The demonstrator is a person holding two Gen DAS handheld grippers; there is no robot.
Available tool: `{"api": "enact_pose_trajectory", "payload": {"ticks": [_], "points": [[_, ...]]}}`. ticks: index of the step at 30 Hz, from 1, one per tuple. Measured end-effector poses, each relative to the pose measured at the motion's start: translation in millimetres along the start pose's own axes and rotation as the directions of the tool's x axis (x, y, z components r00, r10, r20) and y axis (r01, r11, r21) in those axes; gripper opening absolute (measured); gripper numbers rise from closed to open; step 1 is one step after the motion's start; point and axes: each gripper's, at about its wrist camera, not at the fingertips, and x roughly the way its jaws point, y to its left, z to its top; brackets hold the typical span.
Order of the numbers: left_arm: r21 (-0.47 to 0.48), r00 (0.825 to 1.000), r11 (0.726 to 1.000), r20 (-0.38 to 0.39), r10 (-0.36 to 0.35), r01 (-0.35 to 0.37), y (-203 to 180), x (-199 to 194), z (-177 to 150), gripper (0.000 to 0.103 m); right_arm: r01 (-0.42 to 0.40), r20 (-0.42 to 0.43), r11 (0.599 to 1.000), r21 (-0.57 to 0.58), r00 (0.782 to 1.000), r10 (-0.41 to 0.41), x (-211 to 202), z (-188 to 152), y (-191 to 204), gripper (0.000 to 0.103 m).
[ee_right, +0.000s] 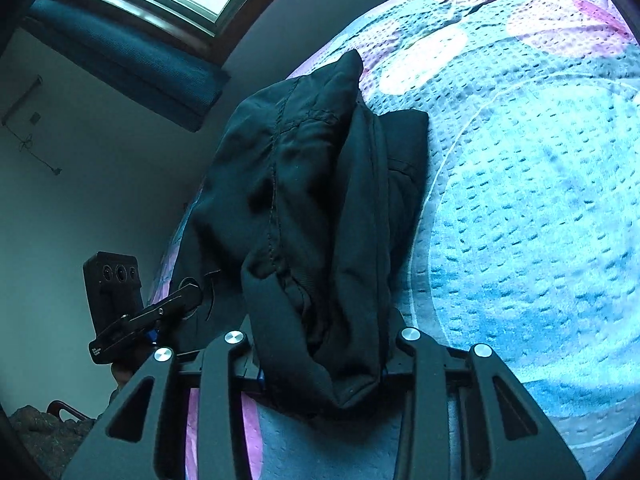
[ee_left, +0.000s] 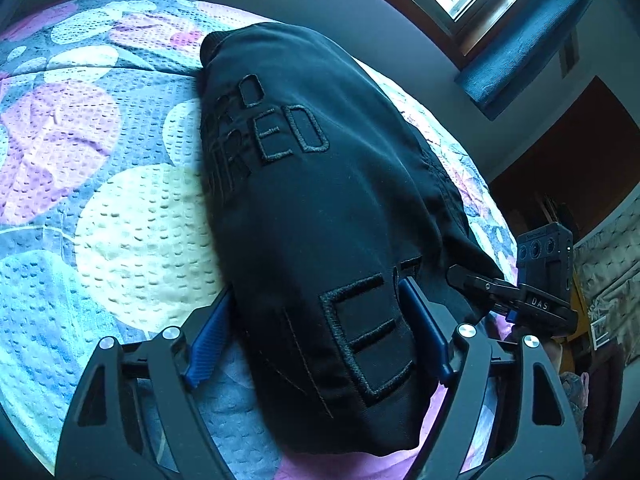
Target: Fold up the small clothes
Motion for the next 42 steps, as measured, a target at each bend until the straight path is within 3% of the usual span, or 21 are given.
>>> {"api": "enact_pose_trajectory", "payload": {"ticks": [2, 6, 8, 11, 15, 22, 29, 33, 35, 36, 37, 39, 42], "points": [[-0.021, 0.999, 0.999, -0.002, -0.042, 0.042, 6.2, -2.2, 1.8, 0.083, -0.028, 0.012, 1.000, 0.009, 1.000, 0.028, -3.2, -0.6, -1.8, 0.043], [-0.112, 0.989, 0.983, -0.006, -0.148, 0.146, 21.8, -22.4, 4.1, 0.086, -0.066, 0.039, 0.996, 0.056, 0.997, 0.064, -25.3, 5.2, -6.6, 0.066], [-0.103, 0.986, 0.981, 0.017, -0.166, 0.167, 24.5, -34.4, 7.6, 0.089, -0.097, 0.075, 0.990, 0.100, 0.993, 0.089, -40.0, 10.8, -16.0, 0.070], [-0.048, 0.989, 0.988, 0.031, -0.146, 0.147, 28.0, -35.1, 23.0, 0.091, -0.097, 0.073, 0.984, 0.149, 0.994, 0.086, -43.3, 27.2, -32.4, 0.071], [-0.045, 0.991, 0.990, -0.010, -0.132, 0.132, 43.4, -4.9, 51.1, 0.091, -0.098, 0.021, 0.983, 0.155, 0.995, 0.096, -21.5, 60.3, -43.2, 0.071], [-0.022, 0.984, 0.985, -0.040, -0.174, 0.173, 55.7, 28.7, 89.4, 0.100, -0.069, 0.010, 0.988, 0.138, 0.998, 0.068, 16.8, 117.6, -49.4, 0.073], [-0.122, 0.976, 0.968, 0.010, -0.220, 0.219, 89.4, 30.5, 108.3, 0.100, -0.077, -0.024, 0.994, 0.075, 0.997, 0.080, 45.6, 143.0, -43.5, 0.073], [-0.094, 0.979, 0.975, -0.003, -0.203, 0.202, 89.0, 34.7, 114.9, 0.100, -0.122, -0.077, 0.992, 0.037, 0.989, 0.125, 61.4, 147.2, -31.7, 0.075], [-0.073, 0.985, 0.983, -0.009, -0.171, 0.170, 88.1, 37.1, 115.7, 0.100, -0.119, -0.094, 0.993, 0.019, 0.988, 0.120, 68.0, 148.7, -25.7, 0.073], [-0.074, 0.987, 0.985, -0.009, -0.158, 0.157, 88.7, 36.7, 113.5, 0.096, -0.115, -0.101, 0.993, 0.014, 0.988, 0.116, 69.2, 148.1, -23.6, 0.060], [-0.069, 0.989, 0.987, -0.008, -0.149, 0.148, 87.3, 37.2, 112.6, 0.082, -0.101, -0.111, 0.995, 0.018, 0.989, 0.102, 73.1, 149.6, -22.2, 0.055], [-0.046, 0.994, 0.993, -0.024, -0.110, 0.108, 77.9, 40.7, 113.1, 0.071, -0.061, -0.115, 0.998, 0.009, 0.991, 0.062, 74.9, 147.5, -23.2, 0.042], [0.004, 0.999, 0.999, -0.017, -0.048, 0.048, 69.9, 39.0, 112.5, 0.065, -0.055, -0.109, 0.998, 0.021, 0.992, 0.057, 73.5, 145.3, -28.7, 0.037]]}}
